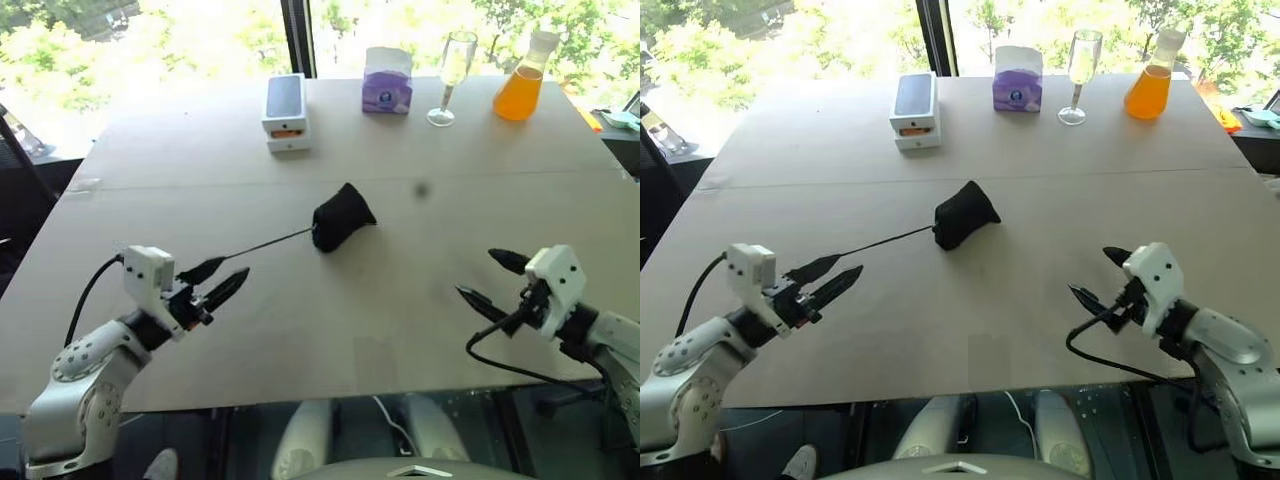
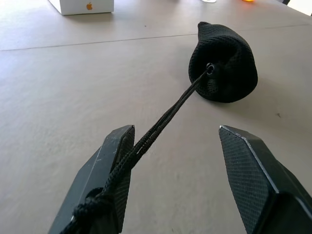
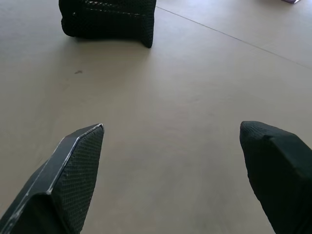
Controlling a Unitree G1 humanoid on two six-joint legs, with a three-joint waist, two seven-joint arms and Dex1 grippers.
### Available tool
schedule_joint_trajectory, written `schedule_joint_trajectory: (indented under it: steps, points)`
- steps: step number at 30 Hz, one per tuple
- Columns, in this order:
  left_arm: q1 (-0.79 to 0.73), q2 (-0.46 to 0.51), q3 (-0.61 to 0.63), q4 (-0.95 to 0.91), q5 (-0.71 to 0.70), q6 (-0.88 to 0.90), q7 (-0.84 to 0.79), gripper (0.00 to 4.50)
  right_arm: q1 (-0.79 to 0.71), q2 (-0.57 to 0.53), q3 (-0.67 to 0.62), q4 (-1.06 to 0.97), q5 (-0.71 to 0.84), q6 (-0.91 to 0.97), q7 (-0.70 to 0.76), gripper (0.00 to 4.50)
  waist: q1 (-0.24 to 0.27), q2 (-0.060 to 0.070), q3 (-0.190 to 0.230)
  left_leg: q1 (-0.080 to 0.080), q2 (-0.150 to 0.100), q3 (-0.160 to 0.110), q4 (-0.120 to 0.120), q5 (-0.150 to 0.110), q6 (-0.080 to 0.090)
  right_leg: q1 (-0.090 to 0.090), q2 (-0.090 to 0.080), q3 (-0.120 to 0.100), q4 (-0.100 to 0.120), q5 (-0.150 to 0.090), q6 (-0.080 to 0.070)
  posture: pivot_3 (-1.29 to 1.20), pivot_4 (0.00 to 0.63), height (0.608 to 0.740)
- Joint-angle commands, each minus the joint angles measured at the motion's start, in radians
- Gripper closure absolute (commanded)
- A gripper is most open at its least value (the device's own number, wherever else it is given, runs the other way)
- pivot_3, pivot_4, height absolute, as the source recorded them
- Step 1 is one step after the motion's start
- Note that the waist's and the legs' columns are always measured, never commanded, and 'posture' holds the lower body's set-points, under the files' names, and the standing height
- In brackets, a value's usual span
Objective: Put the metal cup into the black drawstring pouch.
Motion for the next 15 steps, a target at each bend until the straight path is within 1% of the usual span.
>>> schedule_joint_trajectory:
  steps: [1,5,7,9,10,11,12,13,15]
  points:
    - [0.041,0.019,0.063,-0.072,-0.052,-0.007,0.001,1.69,0.026,-0.023,-0.063,-0.052,0.048,-0.03,0.035,0.07,0.0,0.0,0.0,0.003,0.0,0.0,-0.001,0.0,0.0,0.003,0.0,0.0,-0.001,0.0,0.0,0.0,0.15,0.74]
    - [0.091,0.025,0.052,-0.084,-0.056,-0.007,0.0,1.69,0.032,-0.037,-0.063,-0.054,0.057,-0.026,0.038,0.07,0.0,0.0,0.0,0.012,0.001,0.0,-0.004,-0.001,0.001,0.013,0.001,0.0,-0.008,0.0,0.0,0.0,0.15,0.74]
    - [0.099,0.032,0.038,-0.083,-0.065,-0.005,-0.008,1.69,0.027,-0.039,-0.053,-0.054,0.057,-0.023,0.034,0.07,0.001,0.0,0.0,0.013,0.002,0.0,-0.004,-0.001,0.001,0.015,0.001,-0.001,-0.01,0.0,0.0,0.0,0.15,0.74]
    - [0.091,0.043,0.032,-0.079,-0.108,0.006,-0.039,1.69,0.015,-0.039,-0.043,-0.053,0.058,-0.02,0.027,0.07,0.002,0.0,0.0,0.013,0.002,0.0,-0.004,-0.001,0.001,0.015,0.001,-0.001,-0.011,0.0,0.0,0.0,0.15,0.74]
    - [0.078,0.045,0.025,-0.074,-0.093,-0.007,-0.03,1.17,0.012,-0.038,-0.041,-0.051,0.058,-0.021,0.024,0.0,0.003,0.0,0.0,0.012,0.002,0.0,-0.004,-0.001,0.002,0.015,0.001,-0.001,-0.011,0.0,0.0,0.0,0.15,0.74]
    - [0.066,0.045,0.018,-0.067,-0.071,-0.022,-0.013,0.85,0.011,-0.036,-0.04,-0.05,0.058,-0.022,0.022,0.0,0.003,0.0,0.0,0.012,0.003,0.0,-0.004,-0.001,0.002,0.015,0.001,-0.001,-0.011,0.0,0.0,0.0,0.15,0.74]
    - [0.052,0.046,0.008,-0.06,-0.043,-0.032,0.009,0.34,0.009,-0.035,-0.039,-0.048,0.059,-0.023,0.022,0.0,0.004,0.0,0.0,0.012,0.002,0.0,-0.004,-0.001,0.002,0.015,0.001,-0.001,-0.011,0.0,0.0,0.0,0.15,0.74]
    - [0.044,0.047,0.001,-0.055,-0.025,-0.037,0.021,0.02,0.008,-0.035,-0.038,-0.048,0.059,-0.024,0.021,0.0,0.004,0.0,0.0,0.012,0.003,0.0,-0.004,-0.001,0.002,0.015,0.001,-0.001,-0.011,0.0,0.0,0.0,0.15,0.74]
    - [0.036,0.047,-0.016,-0.052,-0.012,-0.045,0.021,0.02,0.012,-0.033,-0.035,-0.045,0.056,-0.031,0.021,0.0,0.003,0.0,0.0,0.012,0.002,0.0,-0.004,-0.001,0.002,0.015,0.001,-0.001,-0.011,0.0,0.0,0.0,0.15,0.74]
